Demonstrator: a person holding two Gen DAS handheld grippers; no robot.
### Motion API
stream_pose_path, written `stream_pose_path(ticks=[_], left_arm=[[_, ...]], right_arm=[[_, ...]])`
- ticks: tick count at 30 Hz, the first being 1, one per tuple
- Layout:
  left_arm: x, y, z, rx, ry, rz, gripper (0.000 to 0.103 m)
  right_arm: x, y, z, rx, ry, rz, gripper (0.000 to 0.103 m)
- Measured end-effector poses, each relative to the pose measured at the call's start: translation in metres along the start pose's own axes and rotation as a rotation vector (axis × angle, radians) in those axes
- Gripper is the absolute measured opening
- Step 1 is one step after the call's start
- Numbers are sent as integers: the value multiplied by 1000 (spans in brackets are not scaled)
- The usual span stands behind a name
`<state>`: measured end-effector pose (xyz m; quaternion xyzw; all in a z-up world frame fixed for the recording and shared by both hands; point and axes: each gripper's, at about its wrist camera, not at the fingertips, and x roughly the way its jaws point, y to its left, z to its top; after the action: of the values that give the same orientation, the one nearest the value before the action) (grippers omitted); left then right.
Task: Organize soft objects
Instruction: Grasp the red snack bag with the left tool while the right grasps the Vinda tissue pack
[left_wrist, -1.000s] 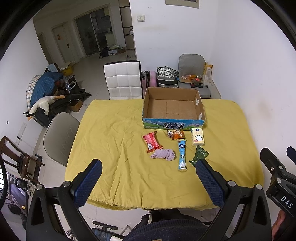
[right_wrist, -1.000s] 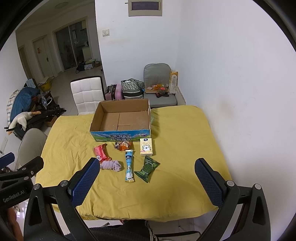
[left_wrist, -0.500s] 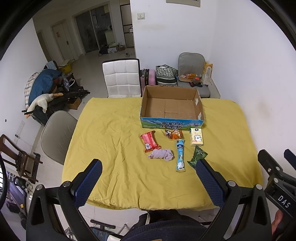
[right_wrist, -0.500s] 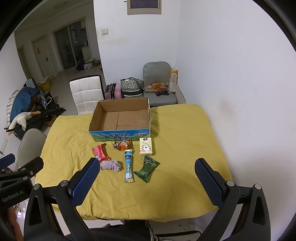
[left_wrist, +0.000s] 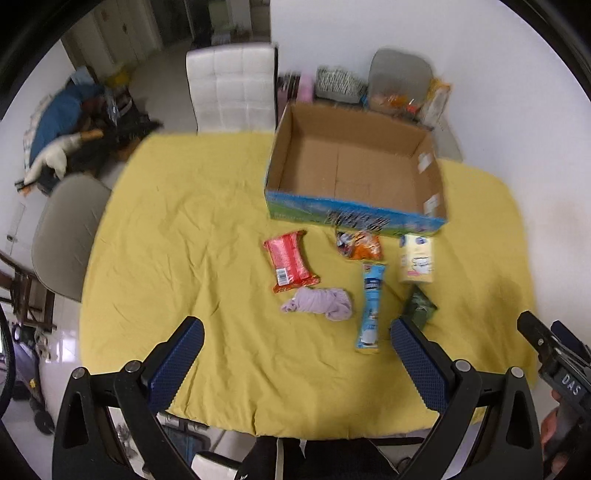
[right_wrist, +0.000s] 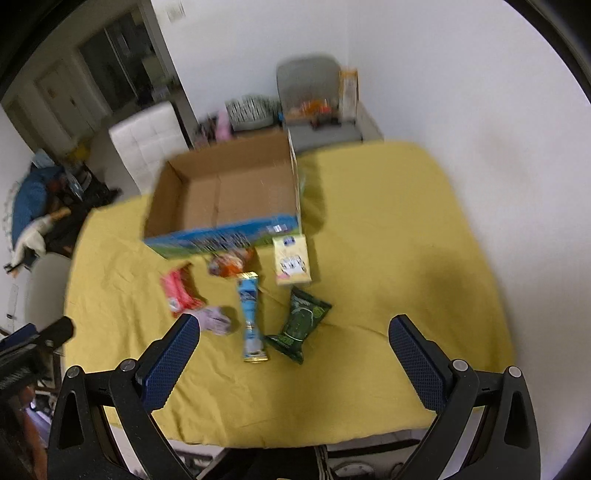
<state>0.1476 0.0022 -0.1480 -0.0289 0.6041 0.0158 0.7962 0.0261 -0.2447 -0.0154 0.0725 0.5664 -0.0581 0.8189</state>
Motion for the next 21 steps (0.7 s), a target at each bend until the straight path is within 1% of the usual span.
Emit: stream_pose_path(ticks=[2,3,5,6,8,9,10,12,14,16,19,20,21], left_arm=[[37,1,13,-14,43,-22,103],[62,3,21,-27,80,-7,103],[97,3,32,-51,136,-40,103],[122,5,39,-69,171,-33,103],[152,7,47,-83,221,-52,103],[171,9,53,-100,236,-41,103],[183,9,55,-105,246,-35,103],[214,14,62,-132,281,-37,103],[245,16,67,-150,338,-32,102],[269,17,70,-162,376,-39,96],[294,17,67,-175,420,-40,89],[300,18,66,-178,433,-39,85],[304,18,64,-181,432,-46,77]], right_arm=[[48,-3,14,0,55,-12,103],[71,-3,21,0,78,-17,103],[118,-5,35,-2,114,-17,103],[140,-4,41,-7,139,-28,103],[183,-1,53,-4,185,-15,103],[199,0,57,-7,201,-25,103],[215,2,62,-8,217,-27,103],[248,5,69,-16,254,-28,103],[276,6,75,-16,281,-41,103],[296,5,78,-6,308,-45,102],[315,0,80,23,337,-33,102],[322,-2,81,37,349,-25,101],[327,-4,81,48,357,-18,100]])
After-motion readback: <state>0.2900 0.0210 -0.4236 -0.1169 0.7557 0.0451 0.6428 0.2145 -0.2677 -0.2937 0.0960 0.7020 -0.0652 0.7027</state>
